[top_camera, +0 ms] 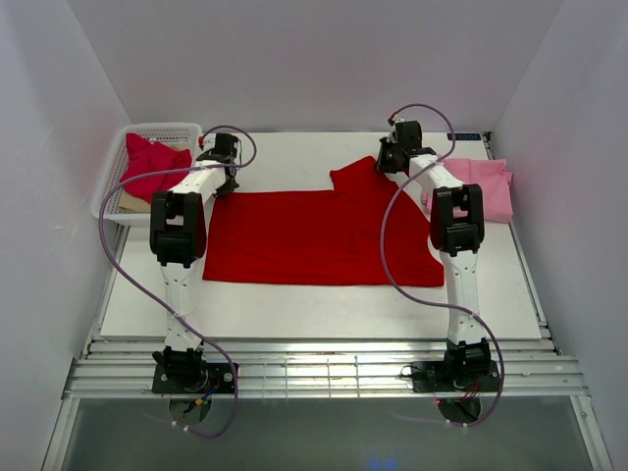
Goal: Fold and stack the t-shirts
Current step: Grap the side of the flattened tshirt furthest away from the robot with both arms
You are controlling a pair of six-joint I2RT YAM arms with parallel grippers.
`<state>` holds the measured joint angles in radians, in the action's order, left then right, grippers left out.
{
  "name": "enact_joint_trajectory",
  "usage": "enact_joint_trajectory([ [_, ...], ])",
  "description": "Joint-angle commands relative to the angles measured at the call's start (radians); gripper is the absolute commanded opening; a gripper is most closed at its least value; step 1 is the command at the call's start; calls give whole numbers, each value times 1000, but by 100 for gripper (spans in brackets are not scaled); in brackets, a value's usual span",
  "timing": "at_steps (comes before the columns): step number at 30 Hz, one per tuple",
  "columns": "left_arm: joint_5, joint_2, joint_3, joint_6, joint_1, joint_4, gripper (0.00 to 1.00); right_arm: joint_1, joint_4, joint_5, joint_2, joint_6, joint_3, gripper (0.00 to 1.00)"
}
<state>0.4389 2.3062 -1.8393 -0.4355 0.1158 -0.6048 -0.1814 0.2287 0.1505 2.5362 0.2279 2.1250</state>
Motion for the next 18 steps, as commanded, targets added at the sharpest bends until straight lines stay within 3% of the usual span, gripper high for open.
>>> enact_joint_trajectory([
  [1,23,-97,0,-3,-1,29,0,-1,-52,-60,-135,-21,-46,8],
  [11,-6,-203,98,32,-1,149,0,-1,-31,-48,-323,-67,-223,8],
  [18,-54,-287,253,53,-1,220,0,-3,-40,-37,-497,-84,-468,8],
])
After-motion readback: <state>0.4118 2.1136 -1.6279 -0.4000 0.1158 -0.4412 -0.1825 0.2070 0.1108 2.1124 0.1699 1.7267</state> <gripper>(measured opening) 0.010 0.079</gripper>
